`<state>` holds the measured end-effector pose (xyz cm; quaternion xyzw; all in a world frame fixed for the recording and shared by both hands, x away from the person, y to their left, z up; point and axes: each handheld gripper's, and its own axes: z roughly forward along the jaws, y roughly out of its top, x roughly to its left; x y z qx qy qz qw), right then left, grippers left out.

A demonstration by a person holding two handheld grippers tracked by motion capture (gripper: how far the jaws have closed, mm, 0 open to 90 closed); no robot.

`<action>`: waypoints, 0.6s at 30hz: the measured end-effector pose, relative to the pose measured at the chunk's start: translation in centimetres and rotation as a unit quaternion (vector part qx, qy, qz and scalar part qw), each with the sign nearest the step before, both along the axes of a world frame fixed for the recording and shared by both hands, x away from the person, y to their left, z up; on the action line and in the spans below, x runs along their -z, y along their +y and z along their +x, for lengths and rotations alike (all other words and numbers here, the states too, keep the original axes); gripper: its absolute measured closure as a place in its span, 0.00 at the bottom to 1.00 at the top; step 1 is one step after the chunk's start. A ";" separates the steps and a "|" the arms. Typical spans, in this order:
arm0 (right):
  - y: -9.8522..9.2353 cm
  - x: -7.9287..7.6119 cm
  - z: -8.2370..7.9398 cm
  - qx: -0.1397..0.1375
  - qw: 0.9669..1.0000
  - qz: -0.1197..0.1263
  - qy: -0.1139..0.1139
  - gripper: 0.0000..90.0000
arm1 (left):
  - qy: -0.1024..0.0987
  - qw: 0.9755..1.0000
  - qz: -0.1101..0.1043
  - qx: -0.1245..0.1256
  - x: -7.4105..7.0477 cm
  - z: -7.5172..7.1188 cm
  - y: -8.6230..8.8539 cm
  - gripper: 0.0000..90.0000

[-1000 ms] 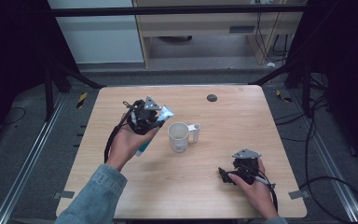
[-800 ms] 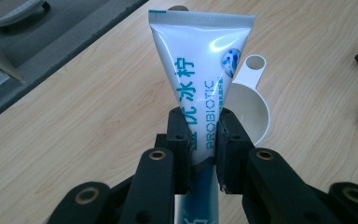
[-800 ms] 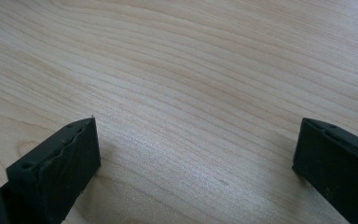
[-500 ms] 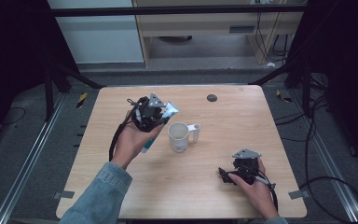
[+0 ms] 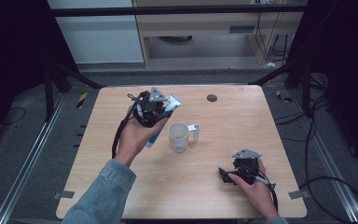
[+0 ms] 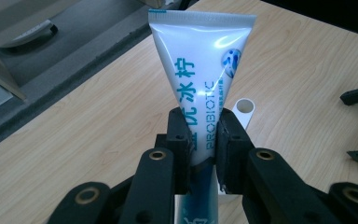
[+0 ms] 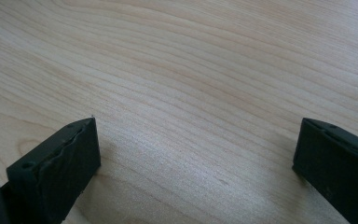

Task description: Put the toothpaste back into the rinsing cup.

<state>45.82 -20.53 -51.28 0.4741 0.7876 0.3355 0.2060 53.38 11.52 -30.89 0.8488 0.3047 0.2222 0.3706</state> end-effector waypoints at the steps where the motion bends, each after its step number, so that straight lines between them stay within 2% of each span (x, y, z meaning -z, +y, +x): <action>1: 0.0 0.0 0.0 0.001 1.000 0.001 0.001 0.01 | -0.004 1.000 -0.001 0.002 -0.3 -0.1 -0.1 0.86; 6: 0.0 0.0 0.0 0.000 1.000 -0.001 0.000 0.01 | -0.012 1.000 -0.011 0.000 -0.7 -0.1 -0.7 0.86; 11: 0.0 0.0 0.0 0.000 1.000 -0.001 0.000 0.01 | -0.016 1.000 -0.010 0.005 -1.1 0.0 -1.2 0.86; 15: 0.0 0.0 0.0 0.000 1.000 -0.001 0.000 0.01 | -0.026 0.999 -0.025 -0.003 -1.5 -0.1 -1.4 0.86; 18: 0.0 0.0 0.0 0.000 1.000 -0.001 0.000 0.01 | -0.034 0.999 -0.027 -0.007 -1.6 0.0 -1.5 0.86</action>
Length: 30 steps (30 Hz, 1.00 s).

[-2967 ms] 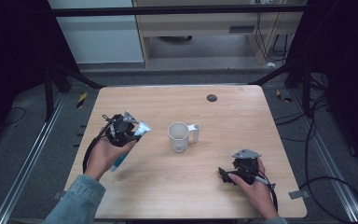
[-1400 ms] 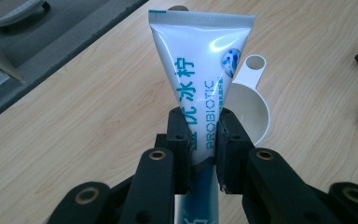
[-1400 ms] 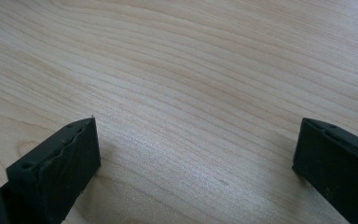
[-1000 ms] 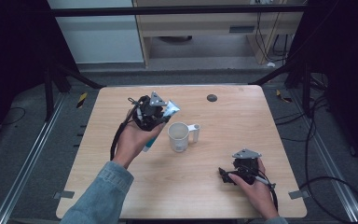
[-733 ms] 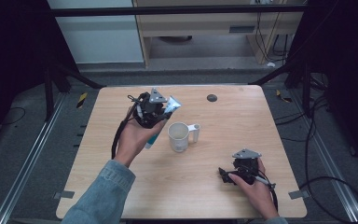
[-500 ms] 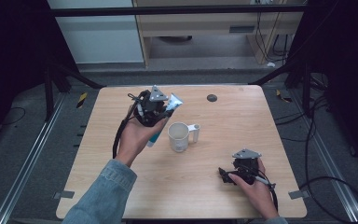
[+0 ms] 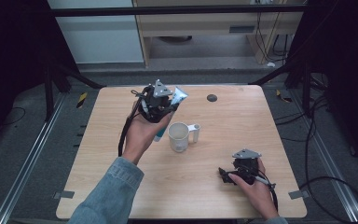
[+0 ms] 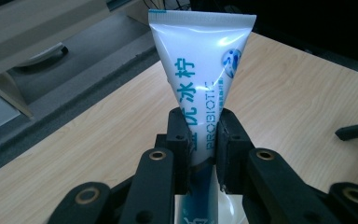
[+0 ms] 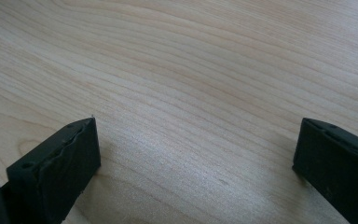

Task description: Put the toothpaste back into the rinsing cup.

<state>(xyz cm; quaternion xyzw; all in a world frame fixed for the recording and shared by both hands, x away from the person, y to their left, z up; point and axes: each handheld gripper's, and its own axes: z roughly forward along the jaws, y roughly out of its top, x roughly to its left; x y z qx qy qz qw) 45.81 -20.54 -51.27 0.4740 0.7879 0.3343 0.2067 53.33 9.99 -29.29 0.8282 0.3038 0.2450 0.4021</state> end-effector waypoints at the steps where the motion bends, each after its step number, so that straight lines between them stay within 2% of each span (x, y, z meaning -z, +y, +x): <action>1: 0.0 0.0 0.0 0.000 1.000 0.000 0.000 0.01 | -0.003 1.000 -0.006 -0.003 0.0 0.1 -0.1 0.86; 4: 0.0 0.0 0.0 0.000 1.000 0.000 0.000 0.01 | -0.014 1.000 -0.012 -0.004 0.0 0.2 -0.2 0.86; 19: 0.0 0.0 0.0 0.000 1.000 0.000 0.000 0.01 | -0.041 0.998 -0.037 -0.013 -0.4 -0.2 -1.0 0.86; 23: 0.0 0.0 0.0 0.000 1.000 0.000 0.000 0.01 | -0.053 0.997 -0.049 -0.012 -0.7 -0.3 -1.2 0.86; 26: 0.0 0.0 0.0 0.000 1.000 0.000 0.001 0.01 | -0.052 0.997 -0.060 -0.009 -0.7 -0.2 -1.3 0.86; 30: 0.0 0.0 0.0 0.000 1.000 0.001 0.001 0.01 | -0.056 0.997 -0.060 -0.008 -0.8 -0.2 -1.7 0.86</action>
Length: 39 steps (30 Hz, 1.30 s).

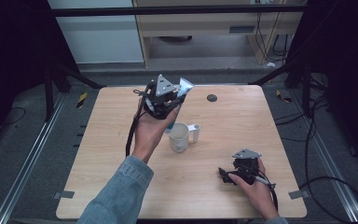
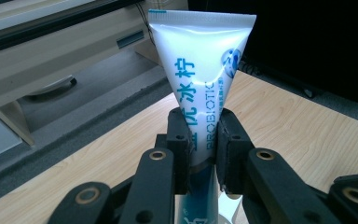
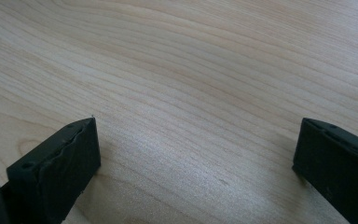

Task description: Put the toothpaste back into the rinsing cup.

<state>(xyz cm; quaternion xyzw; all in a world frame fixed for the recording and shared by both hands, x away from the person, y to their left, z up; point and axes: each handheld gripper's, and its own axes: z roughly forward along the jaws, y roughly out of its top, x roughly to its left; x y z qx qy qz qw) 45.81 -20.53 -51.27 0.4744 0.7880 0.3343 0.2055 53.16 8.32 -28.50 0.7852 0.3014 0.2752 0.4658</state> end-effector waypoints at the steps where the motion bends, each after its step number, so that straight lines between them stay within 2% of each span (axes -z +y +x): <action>1: 0.0 0.0 0.0 0.000 1.000 0.000 0.000 0.01 | -0.003 1.000 0.001 0.000 0.0 0.0 -0.1 0.86; 5: 0.0 0.0 0.0 0.000 1.000 0.000 0.000 0.01 | -0.005 1.000 -0.006 0.003 0.2 0.0 -0.4 0.86; 9: 0.0 0.0 0.0 0.000 1.000 0.000 0.000 0.01 | -0.015 1.000 -0.008 0.002 0.3 -0.1 -0.6 0.86; 11: 0.0 0.0 0.0 0.000 1.000 0.001 0.000 0.01 | -0.016 1.000 -0.017 0.004 0.5 0.0 -0.8 0.86; 18: 0.0 0.0 0.0 0.000 1.000 0.001 0.000 0.01 | -0.029 0.999 -0.016 0.003 0.6 -0.3 -1.2 0.86; 26: 0.0 0.0 0.0 0.000 1.000 0.001 0.000 0.01 | -0.018 1.000 -0.014 0.008 0.9 -0.2 -1.3 0.86; 30: 0.0 0.0 0.0 0.000 1.000 0.001 0.000 0.01 | -0.017 0.999 -0.036 0.003 1.3 -0.2 -1.2 0.86; 32: 0.0 0.0 0.0 0.000 1.000 0.001 0.000 0.01 | -0.023 0.999 -0.032 -0.002 1.4 -0.2 -1.2 0.86; 39: 0.0 0.0 0.0 0.000 1.000 0.001 -0.001 0.01 | -0.036 0.998 -0.048 0.002 2.0 -0.3 -1.1 0.86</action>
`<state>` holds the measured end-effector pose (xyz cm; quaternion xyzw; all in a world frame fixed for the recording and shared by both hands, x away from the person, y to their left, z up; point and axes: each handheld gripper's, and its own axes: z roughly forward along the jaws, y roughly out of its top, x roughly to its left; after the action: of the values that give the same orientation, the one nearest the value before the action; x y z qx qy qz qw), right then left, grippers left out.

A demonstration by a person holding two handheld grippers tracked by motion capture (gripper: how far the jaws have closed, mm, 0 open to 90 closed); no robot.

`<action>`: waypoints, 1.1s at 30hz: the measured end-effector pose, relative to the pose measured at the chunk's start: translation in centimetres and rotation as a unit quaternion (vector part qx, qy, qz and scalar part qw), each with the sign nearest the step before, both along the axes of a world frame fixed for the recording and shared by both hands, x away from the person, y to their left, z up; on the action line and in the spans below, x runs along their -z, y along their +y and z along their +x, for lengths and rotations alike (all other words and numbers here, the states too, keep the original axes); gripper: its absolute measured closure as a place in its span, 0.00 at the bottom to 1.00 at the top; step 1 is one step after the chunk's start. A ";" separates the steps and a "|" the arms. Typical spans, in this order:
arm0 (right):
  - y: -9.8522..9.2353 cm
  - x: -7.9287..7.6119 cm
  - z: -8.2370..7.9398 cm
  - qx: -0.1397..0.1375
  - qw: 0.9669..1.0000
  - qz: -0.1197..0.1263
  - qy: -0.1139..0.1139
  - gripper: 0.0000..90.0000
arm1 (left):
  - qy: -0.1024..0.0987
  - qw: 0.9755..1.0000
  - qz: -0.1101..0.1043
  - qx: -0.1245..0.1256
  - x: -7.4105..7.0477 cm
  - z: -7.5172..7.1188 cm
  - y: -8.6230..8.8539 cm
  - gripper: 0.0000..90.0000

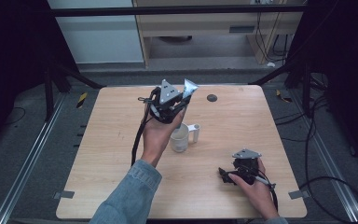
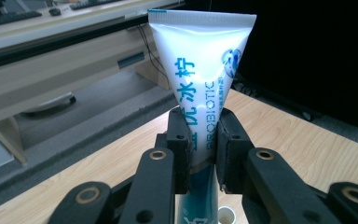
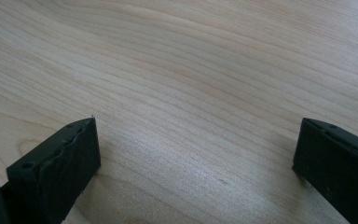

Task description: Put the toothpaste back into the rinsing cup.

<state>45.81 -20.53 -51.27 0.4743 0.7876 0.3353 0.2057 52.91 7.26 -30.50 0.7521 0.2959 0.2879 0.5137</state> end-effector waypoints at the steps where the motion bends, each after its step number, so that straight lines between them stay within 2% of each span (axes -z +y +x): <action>1: 0.0 0.0 0.0 0.000 1.000 0.000 0.000 0.01 | -0.004 1.000 -0.006 0.000 0.2 0.0 -0.1 0.86; 6: 0.0 0.0 0.0 0.000 1.000 0.001 0.000 0.01 | -0.005 1.000 -0.009 0.000 0.9 0.1 -0.2 0.86; 12: 0.0 0.0 0.0 -0.001 1.000 0.000 0.000 0.01 | -0.009 1.000 -0.013 0.001 2.5 0.4 -0.3 0.86; 18: 0.0 0.0 0.0 0.000 1.000 0.000 0.000 0.01 | 0.001 1.000 -0.022 -0.004 4.2 0.6 -0.2 0.86; 22: 0.0 0.0 0.0 -0.001 1.000 0.000 -0.002 0.01 | 0.001 1.000 -0.018 -0.007 4.9 0.6 -0.2 0.86; 27: 0.0 0.0 0.0 -0.001 1.000 0.000 -0.001 0.01 | 0.012 0.999 -0.030 -0.008 6.4 1.0 0.3 0.86; 33: 0.0 0.0 0.0 -0.001 1.000 0.000 -0.002 0.01 | 0.010 0.999 -0.029 -0.012 7.6 1.0 0.3 0.86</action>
<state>45.82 -20.53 -51.28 0.4732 0.7876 0.3363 0.2066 53.89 7.60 -38.08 0.7361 0.3182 0.2780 0.5287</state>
